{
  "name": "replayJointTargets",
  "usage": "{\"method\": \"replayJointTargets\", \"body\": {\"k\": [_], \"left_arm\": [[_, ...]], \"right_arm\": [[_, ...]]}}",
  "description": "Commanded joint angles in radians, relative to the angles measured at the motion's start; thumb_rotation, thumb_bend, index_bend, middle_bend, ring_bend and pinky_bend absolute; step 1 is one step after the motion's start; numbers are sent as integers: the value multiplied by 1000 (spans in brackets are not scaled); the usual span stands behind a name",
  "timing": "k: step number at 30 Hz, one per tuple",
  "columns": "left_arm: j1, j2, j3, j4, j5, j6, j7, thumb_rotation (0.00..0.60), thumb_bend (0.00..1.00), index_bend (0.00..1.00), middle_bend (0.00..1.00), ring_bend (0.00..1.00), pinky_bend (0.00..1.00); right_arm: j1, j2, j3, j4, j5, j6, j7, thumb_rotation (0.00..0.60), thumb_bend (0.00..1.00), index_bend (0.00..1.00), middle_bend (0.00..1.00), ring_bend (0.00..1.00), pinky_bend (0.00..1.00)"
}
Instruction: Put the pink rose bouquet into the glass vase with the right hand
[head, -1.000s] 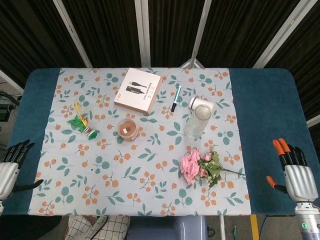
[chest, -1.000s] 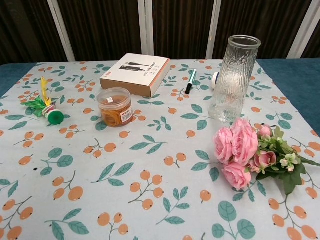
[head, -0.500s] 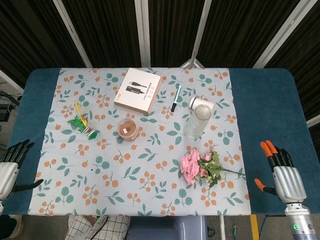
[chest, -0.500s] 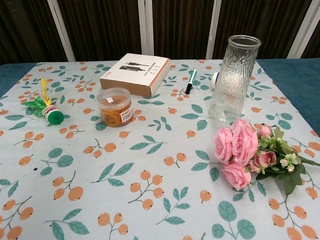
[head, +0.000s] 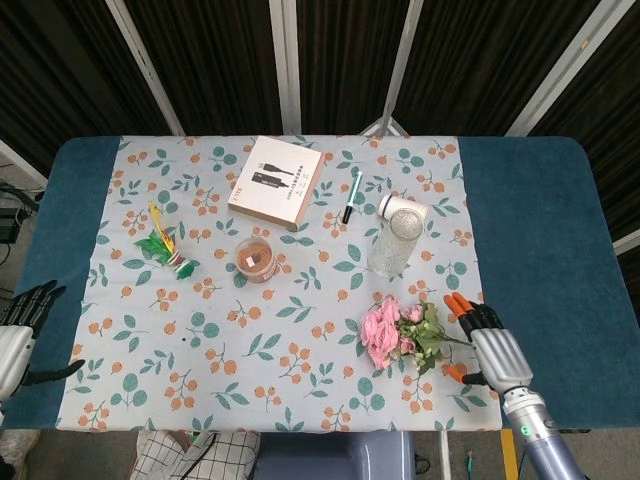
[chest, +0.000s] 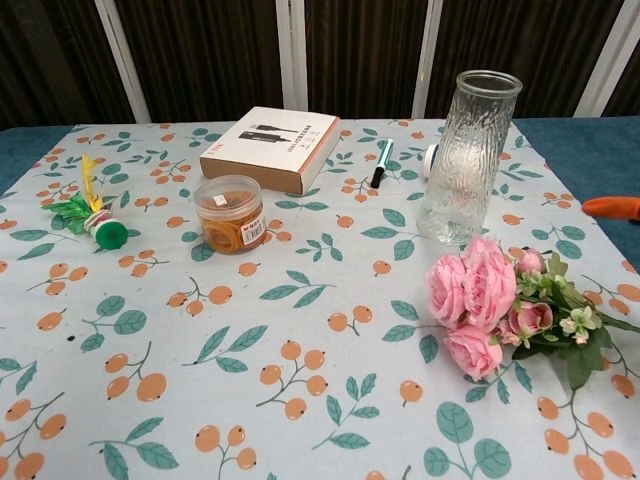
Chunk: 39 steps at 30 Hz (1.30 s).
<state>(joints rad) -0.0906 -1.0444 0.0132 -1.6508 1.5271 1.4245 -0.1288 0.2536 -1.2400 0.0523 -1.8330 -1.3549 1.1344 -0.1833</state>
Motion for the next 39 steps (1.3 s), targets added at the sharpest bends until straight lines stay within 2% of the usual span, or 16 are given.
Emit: {"method": "replayJointTargets", "body": {"k": [1,9,17,19,22,27,30,35,39], "left_arm": [[0,1,0,1,0,-1,-4,600,0,0,0,0,0],[-1,5,2,1,1,-5,-16,600,0,0,0,0,0],[-3,7,3,0,3,-7,-22,600,0,0,0,0,0],[-3,8,3,0,2,-8,-25,600,0,0,0,0,0],[-4,9,3,-1,1,-9,-27,600,0,0,0,0,0],[-4,11,3,-2,0,-11,-31,600,0,0,0,0,0],[-4,11,3,-2,-1,-12,-34,600,0,0,0,0,0],[-4,12,3,-3,-2,-13,-37,600,0,0,0,0,0],[-4,12,4,-4,-1,-14,-37,600,0,0,0,0,0]], "right_arm": [[35,-64,12,19,49,-40,-41,600,265,0,0,0,0],[70,-159,17,66,94,-58,-98,600,266,0,36,12,0],[101,-235,37,123,136,-66,-122,600,266,3,128,106,20],[109,-260,43,142,140,-62,-128,600,266,30,175,166,69],[120,-294,51,171,149,-60,-133,600,266,136,274,280,177],[135,-325,54,202,163,-63,-148,600,266,363,475,478,390],[138,-327,55,200,159,-54,-146,600,266,446,533,535,418],[139,-295,66,153,153,-37,-136,600,266,460,537,538,418],[143,-232,108,74,152,-10,-117,600,266,461,537,538,418]]}}
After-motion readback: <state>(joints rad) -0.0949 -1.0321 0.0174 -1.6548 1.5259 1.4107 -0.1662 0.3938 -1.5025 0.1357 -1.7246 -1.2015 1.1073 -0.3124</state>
